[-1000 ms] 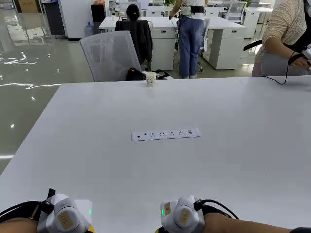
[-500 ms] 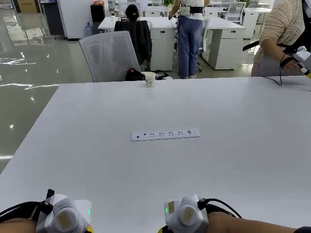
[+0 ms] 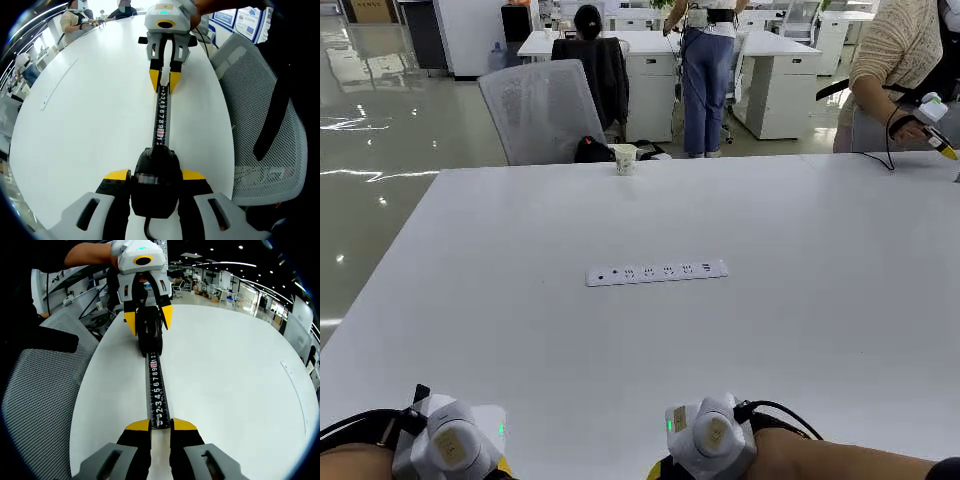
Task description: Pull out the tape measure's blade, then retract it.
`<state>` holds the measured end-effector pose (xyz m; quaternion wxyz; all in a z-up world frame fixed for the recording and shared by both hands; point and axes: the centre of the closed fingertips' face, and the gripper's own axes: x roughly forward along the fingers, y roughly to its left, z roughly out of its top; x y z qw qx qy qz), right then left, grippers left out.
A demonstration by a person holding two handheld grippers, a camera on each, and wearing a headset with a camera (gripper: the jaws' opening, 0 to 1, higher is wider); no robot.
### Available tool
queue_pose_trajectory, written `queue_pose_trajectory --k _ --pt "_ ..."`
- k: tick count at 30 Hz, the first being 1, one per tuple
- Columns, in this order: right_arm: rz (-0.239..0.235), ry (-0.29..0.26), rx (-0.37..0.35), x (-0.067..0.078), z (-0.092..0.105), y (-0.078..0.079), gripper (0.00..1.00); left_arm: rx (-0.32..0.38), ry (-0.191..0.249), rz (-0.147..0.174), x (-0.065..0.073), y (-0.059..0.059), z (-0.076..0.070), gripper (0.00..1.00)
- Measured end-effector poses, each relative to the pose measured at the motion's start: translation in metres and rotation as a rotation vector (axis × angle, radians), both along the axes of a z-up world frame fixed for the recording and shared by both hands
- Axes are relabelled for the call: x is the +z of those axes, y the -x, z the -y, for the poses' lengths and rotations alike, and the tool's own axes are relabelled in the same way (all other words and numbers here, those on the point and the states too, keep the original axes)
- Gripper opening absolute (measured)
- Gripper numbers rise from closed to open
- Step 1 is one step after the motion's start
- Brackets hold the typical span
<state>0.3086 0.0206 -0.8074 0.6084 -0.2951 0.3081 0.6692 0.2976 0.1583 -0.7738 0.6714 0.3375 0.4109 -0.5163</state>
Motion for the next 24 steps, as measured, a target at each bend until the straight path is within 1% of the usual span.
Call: queue_pose_trajectory --k 24 --pt "-0.003 0.007 -0.012 0.000 0.013 -0.002 0.10 0.001 -0.003 0.001 -0.001 0.000 -0.001 0.31"
